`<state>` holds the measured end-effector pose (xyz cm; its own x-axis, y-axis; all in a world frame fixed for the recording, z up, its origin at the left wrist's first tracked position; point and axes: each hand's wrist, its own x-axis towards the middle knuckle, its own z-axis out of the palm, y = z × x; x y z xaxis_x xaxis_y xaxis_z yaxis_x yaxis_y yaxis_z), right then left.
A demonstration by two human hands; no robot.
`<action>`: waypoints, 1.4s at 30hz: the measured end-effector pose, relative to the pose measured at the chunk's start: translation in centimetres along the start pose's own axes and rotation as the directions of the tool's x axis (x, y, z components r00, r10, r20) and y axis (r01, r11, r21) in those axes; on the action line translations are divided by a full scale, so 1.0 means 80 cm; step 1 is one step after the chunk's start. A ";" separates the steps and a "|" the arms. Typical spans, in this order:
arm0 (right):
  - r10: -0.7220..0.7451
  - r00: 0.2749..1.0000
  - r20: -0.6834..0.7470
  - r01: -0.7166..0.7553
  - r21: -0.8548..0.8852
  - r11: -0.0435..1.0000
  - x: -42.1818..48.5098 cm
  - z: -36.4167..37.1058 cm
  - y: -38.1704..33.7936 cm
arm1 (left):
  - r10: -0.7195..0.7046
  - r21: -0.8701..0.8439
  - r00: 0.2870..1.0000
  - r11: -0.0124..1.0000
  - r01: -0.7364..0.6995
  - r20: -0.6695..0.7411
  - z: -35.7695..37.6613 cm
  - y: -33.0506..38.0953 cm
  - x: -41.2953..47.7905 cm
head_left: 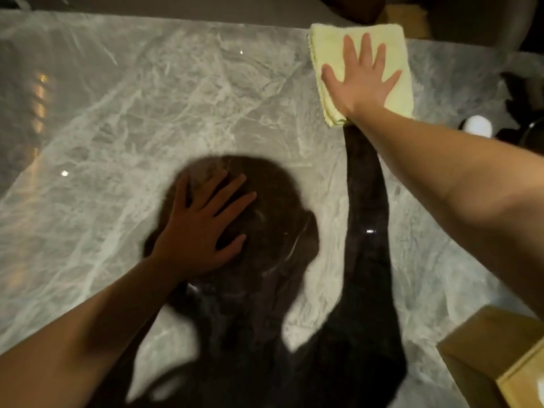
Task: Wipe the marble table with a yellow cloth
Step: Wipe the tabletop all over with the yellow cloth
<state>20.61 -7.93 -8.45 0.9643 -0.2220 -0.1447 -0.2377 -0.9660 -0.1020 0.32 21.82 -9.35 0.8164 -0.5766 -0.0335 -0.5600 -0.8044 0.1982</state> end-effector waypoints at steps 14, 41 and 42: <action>-0.075 0.997 0.017 0.075 0.008 0.997 -0.500 0.071 0.023 | 0.014 -0.013 1.000 1.000 -0.014 -0.005 0.008 0.004 0.000; 0.026 1.000 -0.017 -0.024 0.095 0.995 -0.097 0.033 -0.109 | -0.121 -0.005 0.991 0.993 0.120 -0.051 -0.009 -0.049 0.030; 0.010 1.000 -0.014 -0.009 0.095 0.995 -0.068 0.029 -0.124 | -0.130 -0.006 0.990 0.992 0.130 -0.047 -0.009 -0.049 0.029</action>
<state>17.46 3.19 -8.96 0.9633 -0.2334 -0.1323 -0.2561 -0.9470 -0.1938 4.52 23.69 -9.51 0.8878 -0.4601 -0.0130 -0.4487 -0.8714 0.1981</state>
